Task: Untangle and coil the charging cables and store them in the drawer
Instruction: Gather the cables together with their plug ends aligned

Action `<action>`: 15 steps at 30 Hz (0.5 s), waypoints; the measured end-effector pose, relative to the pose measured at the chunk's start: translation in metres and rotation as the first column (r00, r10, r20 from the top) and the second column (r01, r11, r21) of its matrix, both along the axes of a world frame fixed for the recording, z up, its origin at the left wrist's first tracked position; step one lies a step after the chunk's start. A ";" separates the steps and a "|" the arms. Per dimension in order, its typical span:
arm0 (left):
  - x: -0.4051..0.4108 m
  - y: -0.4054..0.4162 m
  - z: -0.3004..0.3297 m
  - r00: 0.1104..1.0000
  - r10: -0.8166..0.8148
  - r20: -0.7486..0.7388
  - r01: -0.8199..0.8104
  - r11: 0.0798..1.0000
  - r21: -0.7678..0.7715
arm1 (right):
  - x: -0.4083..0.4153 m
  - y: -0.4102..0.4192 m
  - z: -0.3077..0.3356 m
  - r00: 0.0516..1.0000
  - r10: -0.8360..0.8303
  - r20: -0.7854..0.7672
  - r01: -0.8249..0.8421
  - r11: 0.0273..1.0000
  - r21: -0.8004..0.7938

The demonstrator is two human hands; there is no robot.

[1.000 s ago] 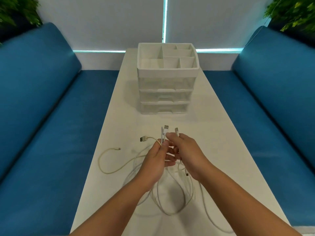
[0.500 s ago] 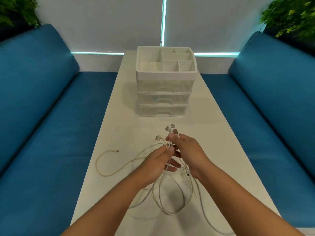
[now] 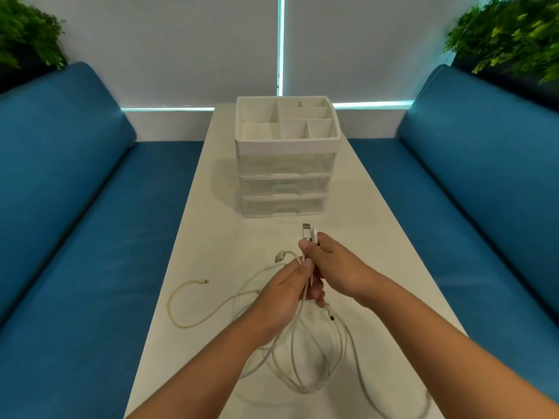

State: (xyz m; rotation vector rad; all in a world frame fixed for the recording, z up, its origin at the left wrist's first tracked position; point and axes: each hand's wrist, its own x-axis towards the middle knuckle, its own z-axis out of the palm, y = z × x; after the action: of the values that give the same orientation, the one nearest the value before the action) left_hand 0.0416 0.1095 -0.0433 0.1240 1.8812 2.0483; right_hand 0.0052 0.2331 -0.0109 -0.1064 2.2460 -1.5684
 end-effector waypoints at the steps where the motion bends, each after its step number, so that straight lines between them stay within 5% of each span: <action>1: 0.000 0.001 0.000 1.000 -0.009 -0.006 0.009 1.000 0.008 | 0.001 0.000 0.001 0.999 0.005 0.044 -0.003 0.999 -0.052; 7: -0.002 -0.001 0.003 0.998 -0.063 0.031 0.062 0.998 0.030 | 0.003 -0.004 -0.001 0.981 -0.053 0.185 0.120 0.918 -0.377; 15: -0.004 -0.004 0.002 0.969 -0.124 0.215 0.108 0.990 0.086 | -0.008 -0.010 0.003 0.962 -0.034 0.270 0.158 0.878 -0.452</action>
State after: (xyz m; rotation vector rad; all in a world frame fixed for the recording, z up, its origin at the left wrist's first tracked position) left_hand 0.0376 0.1052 -0.0413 0.0237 1.6278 1.9654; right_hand -0.0032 0.2229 -0.0083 0.0742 1.6612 -2.0286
